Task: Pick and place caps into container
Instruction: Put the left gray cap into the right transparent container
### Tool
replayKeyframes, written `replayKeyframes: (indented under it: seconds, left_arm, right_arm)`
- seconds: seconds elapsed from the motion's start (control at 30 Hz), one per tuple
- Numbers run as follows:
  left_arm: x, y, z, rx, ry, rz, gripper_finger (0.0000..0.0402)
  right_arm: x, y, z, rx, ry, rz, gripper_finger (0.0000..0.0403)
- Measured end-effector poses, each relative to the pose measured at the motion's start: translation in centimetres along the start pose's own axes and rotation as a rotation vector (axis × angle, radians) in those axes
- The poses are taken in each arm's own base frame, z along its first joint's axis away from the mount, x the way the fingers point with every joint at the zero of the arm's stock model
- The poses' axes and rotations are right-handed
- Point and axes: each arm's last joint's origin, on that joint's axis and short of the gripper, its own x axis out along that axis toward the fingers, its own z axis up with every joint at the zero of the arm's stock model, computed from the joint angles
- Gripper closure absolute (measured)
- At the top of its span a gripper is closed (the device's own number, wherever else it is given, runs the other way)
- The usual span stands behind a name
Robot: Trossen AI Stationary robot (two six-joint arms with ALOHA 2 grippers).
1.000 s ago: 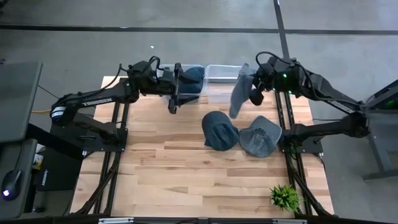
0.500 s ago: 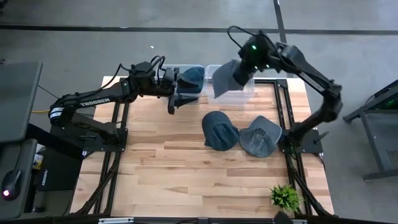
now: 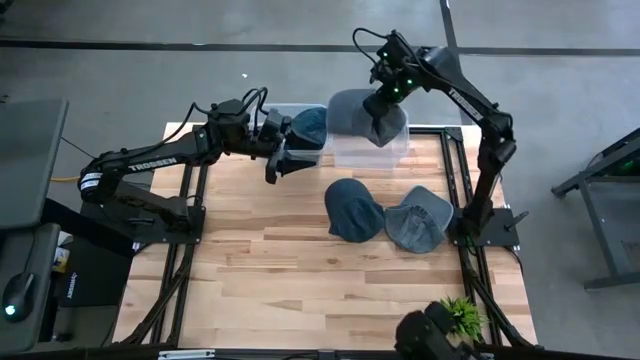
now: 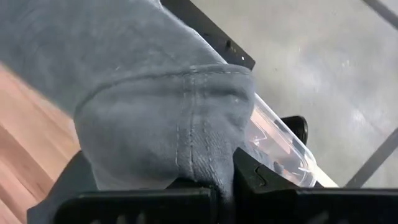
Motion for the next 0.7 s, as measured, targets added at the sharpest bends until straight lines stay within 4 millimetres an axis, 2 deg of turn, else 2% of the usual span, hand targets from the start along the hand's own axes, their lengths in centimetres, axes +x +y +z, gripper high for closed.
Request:
replayKeyframes:
  seconds: [0.23,0.7]
  left_arm:
    - [0.0,0.0,-0.3,-0.040,0.029,-0.009,0.0117]
    - [0.0,0.1,-0.4,-0.088,0.038,-0.004,0.0118]
  right_arm:
    - [2.2,-1.6,-0.2,0.016,0.113,-0.010,0.0402]
    - [2.7,-2.1,-0.7,-0.047,0.190,0.031,0.0403]
